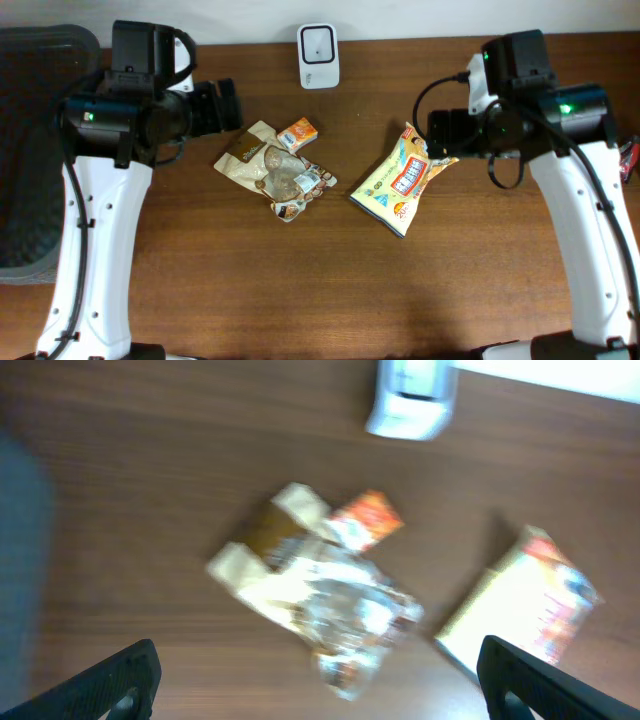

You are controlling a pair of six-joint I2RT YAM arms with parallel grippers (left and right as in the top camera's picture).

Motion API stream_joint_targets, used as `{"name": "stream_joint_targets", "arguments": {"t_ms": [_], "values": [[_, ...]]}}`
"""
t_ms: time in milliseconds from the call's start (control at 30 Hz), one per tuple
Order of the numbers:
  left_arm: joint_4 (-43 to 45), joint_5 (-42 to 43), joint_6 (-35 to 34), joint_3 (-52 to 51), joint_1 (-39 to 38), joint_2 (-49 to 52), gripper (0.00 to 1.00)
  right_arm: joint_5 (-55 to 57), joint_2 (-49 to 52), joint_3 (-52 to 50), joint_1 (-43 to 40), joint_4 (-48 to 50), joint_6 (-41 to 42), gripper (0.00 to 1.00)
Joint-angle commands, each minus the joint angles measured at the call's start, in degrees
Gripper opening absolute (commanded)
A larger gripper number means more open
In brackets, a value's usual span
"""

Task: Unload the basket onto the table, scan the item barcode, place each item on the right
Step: 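Bring the left gripper in and grasp the yellow bag's left edge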

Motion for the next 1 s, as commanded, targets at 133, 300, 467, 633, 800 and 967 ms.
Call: {"name": "stream_joint_targets", "arguments": {"t_ms": [133,300,467,633,800,967], "values": [[1.42,11.91,-1.51,-7.72,-9.94,5.81,0.59,0.96,8.92,-1.97,-0.26,4.79,-0.33,0.97],[6.54,12.07,-5.97,-10.47,-18.88,13.14,0.31,2.21,11.45,-1.99,-0.39,7.04,-0.33,0.99],[11.76,12.02,-7.91,-10.47,-26.32,20.76,0.00,1.79,12.50,-1.99,-4.02,9.25,-0.15,0.55],[13.40,12.07,-12.57,-10.47,-28.11,27.12,0.00,-9.44,17.00,-2.03,-10.08,9.05,-2.73,0.09],[19.63,15.47,-13.22,-10.47,-28.04,31.45,0.00,-17.22,23.71,-2.03,-11.87,9.94,-5.35,0.07],[25.53,23.98,-13.25,-10.47,-28.17,34.99,0.00,-25.57,30.88,-2.03,-11.80,12.68,-6.82,0.04]]}}
